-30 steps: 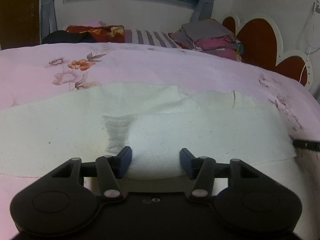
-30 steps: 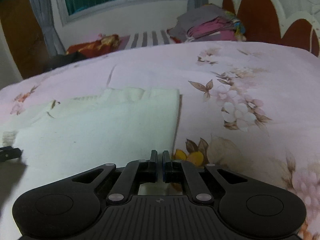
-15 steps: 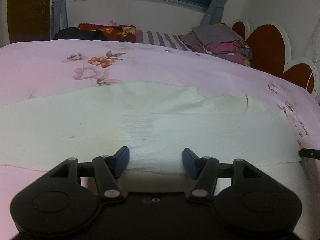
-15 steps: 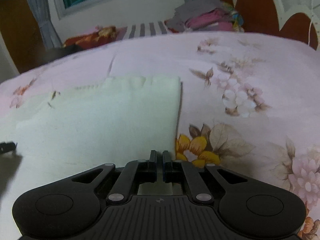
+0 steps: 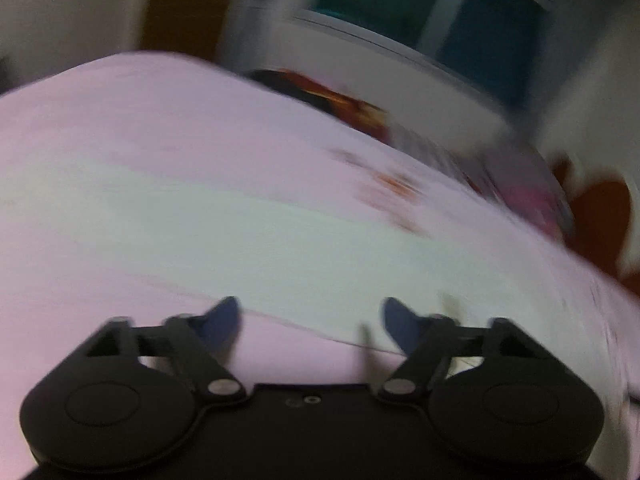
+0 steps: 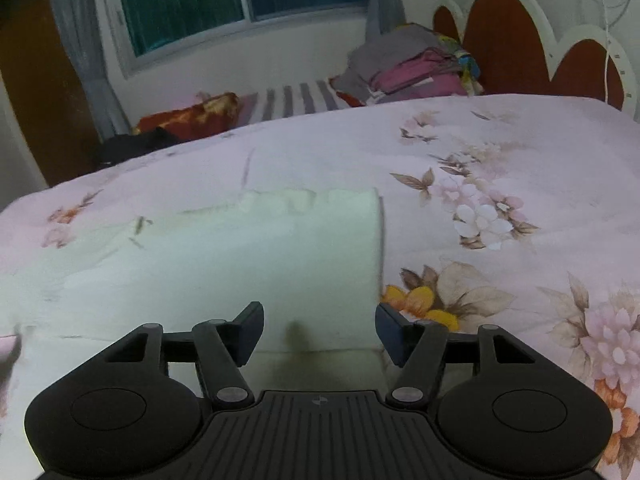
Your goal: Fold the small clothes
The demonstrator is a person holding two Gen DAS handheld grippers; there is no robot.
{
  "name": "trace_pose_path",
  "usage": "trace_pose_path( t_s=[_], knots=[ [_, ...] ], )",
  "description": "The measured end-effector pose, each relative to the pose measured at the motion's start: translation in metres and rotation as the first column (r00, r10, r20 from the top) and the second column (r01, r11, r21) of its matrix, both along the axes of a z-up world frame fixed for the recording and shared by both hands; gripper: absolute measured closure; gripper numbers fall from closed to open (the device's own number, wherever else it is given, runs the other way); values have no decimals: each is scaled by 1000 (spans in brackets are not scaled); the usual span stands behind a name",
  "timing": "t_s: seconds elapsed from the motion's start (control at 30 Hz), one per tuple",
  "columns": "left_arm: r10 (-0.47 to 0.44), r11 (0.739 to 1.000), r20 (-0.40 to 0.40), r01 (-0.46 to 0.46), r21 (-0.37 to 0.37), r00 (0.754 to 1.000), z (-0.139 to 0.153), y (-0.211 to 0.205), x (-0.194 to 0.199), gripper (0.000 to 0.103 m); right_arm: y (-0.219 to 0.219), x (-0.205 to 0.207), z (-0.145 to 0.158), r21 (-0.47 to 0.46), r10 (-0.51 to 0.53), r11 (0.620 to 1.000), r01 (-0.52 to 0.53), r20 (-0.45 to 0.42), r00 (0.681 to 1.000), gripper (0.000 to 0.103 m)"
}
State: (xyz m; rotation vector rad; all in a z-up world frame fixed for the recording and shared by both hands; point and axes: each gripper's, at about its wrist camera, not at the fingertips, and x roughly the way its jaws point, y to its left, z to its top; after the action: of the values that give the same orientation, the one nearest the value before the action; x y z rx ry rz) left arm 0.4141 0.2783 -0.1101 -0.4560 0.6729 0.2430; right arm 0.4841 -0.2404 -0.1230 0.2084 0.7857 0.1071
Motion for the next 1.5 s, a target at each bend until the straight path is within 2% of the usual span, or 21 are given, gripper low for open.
trace_pose_path(
  t_s=[0.07, 0.1, 0.17, 0.23, 0.27, 0.37, 0.43, 0.5, 0.57, 0.6, 0.67, 0.7, 0.77, 0.9, 0.97, 1.07, 1.13, 1.23, 1.33, 1.47, 1.5],
  knots=[
    [141, 987, 4, -141, -73, 990, -5, 49, -20, 39, 5, -4, 0, 10, 6, 1000, -6, -4, 1000, 42],
    [212, 970, 7, -210, -122, 977, -9, 75, -30, 39, 8, -5, 0, 11, 7, 1000, -7, -7, 1000, 42],
    [321, 922, 42, -302, -242, 946, -18, 120, -49, 53, 14, -6, -1, 15, 2, 1000, -2, -18, 1000, 42],
    [388, 873, 67, -342, -348, 919, -25, 151, -59, 58, 19, -4, -1, 28, -2, 1000, 3, -27, 1000, 42],
    [415, 855, 72, -361, -373, 907, -27, 162, -61, 59, 22, -5, -1, 29, -5, 1000, 6, -27, 1000, 42],
    [459, 817, 93, -378, -436, 884, -34, 184, -59, 60, 31, -2, 3, 37, -12, 999, 13, -21, 1000, 42],
    [471, 806, 99, -382, -452, 876, -36, 189, -54, 61, 35, 0, 6, 40, -23, 999, 23, -15, 1000, 42],
    [479, 803, 99, -390, -450, 872, -37, 191, -50, 68, 37, 2, 10, 44, -31, 999, 31, -6, 1000, 42],
    [483, 802, 83, -402, -441, 872, -40, 195, -44, 91, 37, 4, 14, 38, -38, 999, 38, 5, 999, 42],
    [488, 798, 75, -410, -442, 869, -43, 199, -43, 95, 37, 5, 16, 38, -40, 998, 40, 8, 999, 42],
    [493, 790, 82, -407, -458, 866, -47, 201, -44, 96, 37, 5, 18, 34, -47, 998, 46, 9, 999, 42],
    [485, 798, 85, -400, -450, 870, -47, 197, -41, 96, 36, 5, 18, 32, -50, 998, 50, 8, 999, 42],
    [455, 826, 88, -384, -412, 886, -42, 194, -36, 100, 33, 3, 19, 30, -59, 998, 59, 7, 998, 42],
    [386, 881, 135, -321, -347, 913, -18, 175, -16, 100, 23, -1, 18, 37, -87, 995, 87, 6, 996, 42],
    [315, 913, 162, -252, -321, 935, -5, 153, 3, 100, 18, -2, 17, 40, -105, 994, 105, 2, 995, 42],
    [160, 960, 182, -109, -259, 970, 16, 100, 40, 100, 9, -4, 18, 60, -124, 991, 123, 0, 992, 42],
    [53, 975, 189, -10, -223, 981, 27, 59, 64, 100, 5, -6, 20, 62, -132, 989, 131, 5, 991, 42],
    [-102, 976, 186, 134, -170, 977, 39, -10, 96, 100, -4, -12, 21, 73, -141, 988, 140, 10, 990, 42],
    [-243, 958, 173, 264, -112, 955, 44, -80, 120, 100, -18, -20, 21, 74, -155, 985, 154, 16, 988, 42],
    [-425, 902, 127, 431, -16, 896, 47, -171, 149, 100, -48, -31, 19, 83, -200, 977, 198, 11, 980, 42],
    [-453, 890, 117, 456, 1, 884, 44, -190, 145, 100, -58, -34, 19, 88, -216, 973, 215, 9, 976, 42]
  ],
)
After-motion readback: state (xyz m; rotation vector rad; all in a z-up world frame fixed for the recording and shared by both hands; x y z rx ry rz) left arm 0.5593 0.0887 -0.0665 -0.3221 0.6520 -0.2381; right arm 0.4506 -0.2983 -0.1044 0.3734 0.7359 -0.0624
